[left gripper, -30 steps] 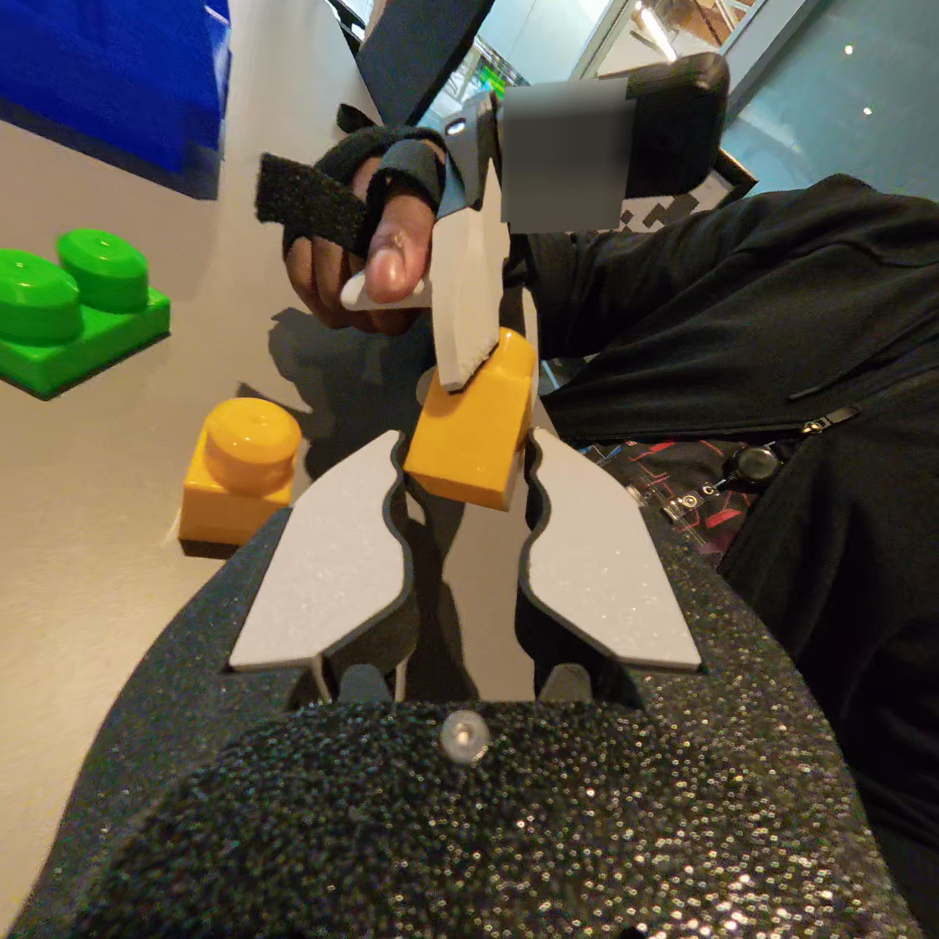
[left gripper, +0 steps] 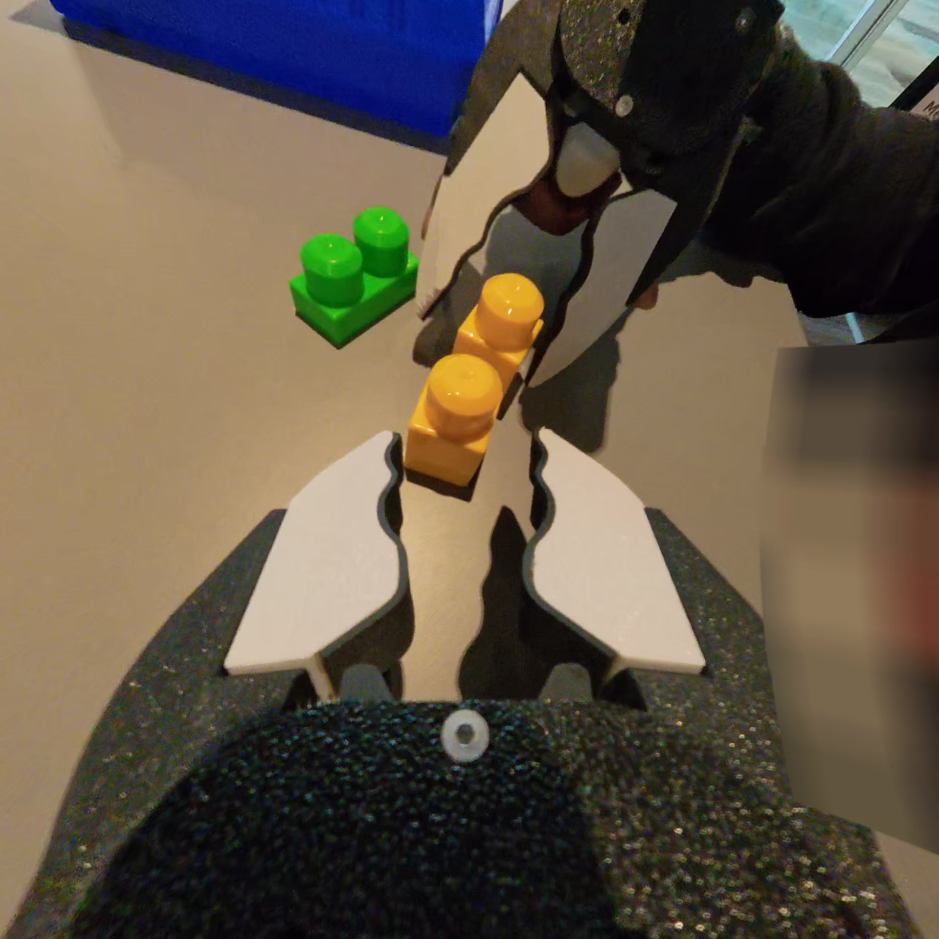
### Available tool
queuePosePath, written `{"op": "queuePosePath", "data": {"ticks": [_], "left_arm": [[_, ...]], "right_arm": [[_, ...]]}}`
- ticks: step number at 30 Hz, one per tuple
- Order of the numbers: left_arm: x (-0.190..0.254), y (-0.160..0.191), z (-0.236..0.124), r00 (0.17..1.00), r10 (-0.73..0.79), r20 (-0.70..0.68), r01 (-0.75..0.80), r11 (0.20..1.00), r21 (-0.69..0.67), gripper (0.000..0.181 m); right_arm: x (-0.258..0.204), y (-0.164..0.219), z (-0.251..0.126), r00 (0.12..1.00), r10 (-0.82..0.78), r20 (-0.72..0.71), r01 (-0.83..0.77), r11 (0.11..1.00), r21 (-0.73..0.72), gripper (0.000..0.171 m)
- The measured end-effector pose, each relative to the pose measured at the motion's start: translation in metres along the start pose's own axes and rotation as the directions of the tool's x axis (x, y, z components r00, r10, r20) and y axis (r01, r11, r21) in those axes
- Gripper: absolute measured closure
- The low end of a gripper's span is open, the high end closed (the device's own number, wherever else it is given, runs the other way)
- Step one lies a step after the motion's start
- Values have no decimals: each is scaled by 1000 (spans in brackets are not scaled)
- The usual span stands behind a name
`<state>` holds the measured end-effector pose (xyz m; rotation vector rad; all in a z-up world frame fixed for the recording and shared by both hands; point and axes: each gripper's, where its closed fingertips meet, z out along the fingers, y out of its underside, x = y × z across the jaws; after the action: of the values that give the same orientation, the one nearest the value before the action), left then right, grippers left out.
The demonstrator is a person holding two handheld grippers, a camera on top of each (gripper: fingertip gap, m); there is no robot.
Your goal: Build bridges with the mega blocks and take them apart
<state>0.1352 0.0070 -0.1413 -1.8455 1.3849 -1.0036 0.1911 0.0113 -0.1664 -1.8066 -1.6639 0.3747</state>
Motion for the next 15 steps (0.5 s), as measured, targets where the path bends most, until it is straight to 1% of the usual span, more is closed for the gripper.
{"op": "queuePosePath", "data": {"ticks": [2,5,10,14,15], "left_arm": [[-1,3,1,1000,1,2,-1,1000,-12,134],[0,6,5,1000,16,-2,-16,999,-31,134],[-3,11,19,995,89,48,-85,993,-78,131],[-3,14,26,988,139,71,-130,984,-120,131],[-1,14,26,988,144,64,-135,983,-123,134]], "right_arm": [[-1,1,-4,1000,-5,16,5,1000,3,109],[-9,1,-11,997,19,77,-21,1000,22,108],[-12,11,-1,995,38,87,-33,998,-53,112],[-16,8,4,993,34,111,-30,999,-41,128],[-16,7,5,993,32,111,-28,999,-35,132]]}}
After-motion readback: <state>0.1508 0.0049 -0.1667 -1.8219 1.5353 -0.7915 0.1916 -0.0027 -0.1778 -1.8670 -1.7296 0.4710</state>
